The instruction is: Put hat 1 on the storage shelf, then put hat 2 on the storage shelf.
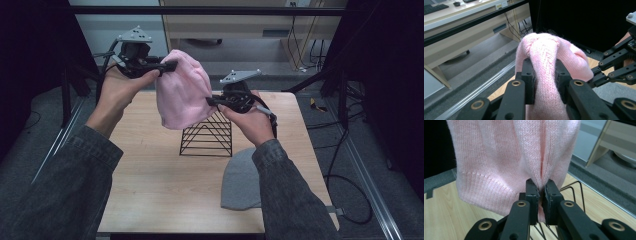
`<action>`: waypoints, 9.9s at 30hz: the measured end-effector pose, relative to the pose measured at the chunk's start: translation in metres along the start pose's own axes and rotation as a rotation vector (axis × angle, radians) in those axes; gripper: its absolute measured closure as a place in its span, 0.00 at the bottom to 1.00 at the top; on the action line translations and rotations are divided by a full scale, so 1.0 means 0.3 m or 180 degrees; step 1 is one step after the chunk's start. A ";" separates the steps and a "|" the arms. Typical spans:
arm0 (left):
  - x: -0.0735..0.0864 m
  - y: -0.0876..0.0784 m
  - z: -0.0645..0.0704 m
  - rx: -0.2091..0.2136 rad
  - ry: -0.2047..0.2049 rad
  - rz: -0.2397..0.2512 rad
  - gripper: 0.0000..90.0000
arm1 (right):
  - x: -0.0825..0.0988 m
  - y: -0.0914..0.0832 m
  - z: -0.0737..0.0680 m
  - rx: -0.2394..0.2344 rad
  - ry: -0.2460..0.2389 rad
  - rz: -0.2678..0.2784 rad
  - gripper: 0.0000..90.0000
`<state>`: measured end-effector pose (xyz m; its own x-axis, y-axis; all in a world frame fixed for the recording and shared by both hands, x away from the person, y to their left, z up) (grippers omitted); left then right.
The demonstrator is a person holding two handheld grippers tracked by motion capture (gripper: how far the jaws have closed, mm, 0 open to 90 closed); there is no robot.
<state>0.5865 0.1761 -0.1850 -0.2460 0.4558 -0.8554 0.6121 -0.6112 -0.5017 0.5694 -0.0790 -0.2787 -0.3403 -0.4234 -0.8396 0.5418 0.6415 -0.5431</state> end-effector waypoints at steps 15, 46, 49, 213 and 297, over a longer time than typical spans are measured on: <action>0.038 0.140 -0.031 -0.0026 0.0177 -0.0084 0.83 | 0.090 0.064 0.065 0.0258 0.0097 -0.0104 0.94; 0.128 0.210 0.049 0.0168 0.0289 -0.0101 0.82 | 0.256 0.095 0.036 0.0338 0.0045 -0.0167 0.94; 0.146 0.225 0.043 0.0161 0.0314 -0.0139 0.82 | 0.270 0.102 0.037 0.0339 0.0052 -0.0216 0.94; 0.781 0.124 0.229 0.0553 -0.0610 -0.0769 0.11 | 0.792 -0.037 0.284 0.0464 0.0664 -0.1697 0.95; 0.700 0.176 0.337 0.1016 -0.0317 -0.0412 0.18 | 0.096 -0.240 -0.330 -0.0268 -0.0978 -0.0126 0.96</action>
<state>0.4913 0.1743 -0.4042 -0.3878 0.4870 -0.7826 0.3092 -0.7311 -0.6082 0.4445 -0.0740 -0.2650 -0.1049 -0.6142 -0.7821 0.4630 0.6659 -0.5850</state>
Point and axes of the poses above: each handheld gripper's, and its own axes: y roughly forward along the jaws, x roughly out of its underside, z roughly to its right, the point moved 1 cm from there along y, roughly forward along the jaws, and after that the axes turned 5 degrees about -z, right-handed, at the moved point
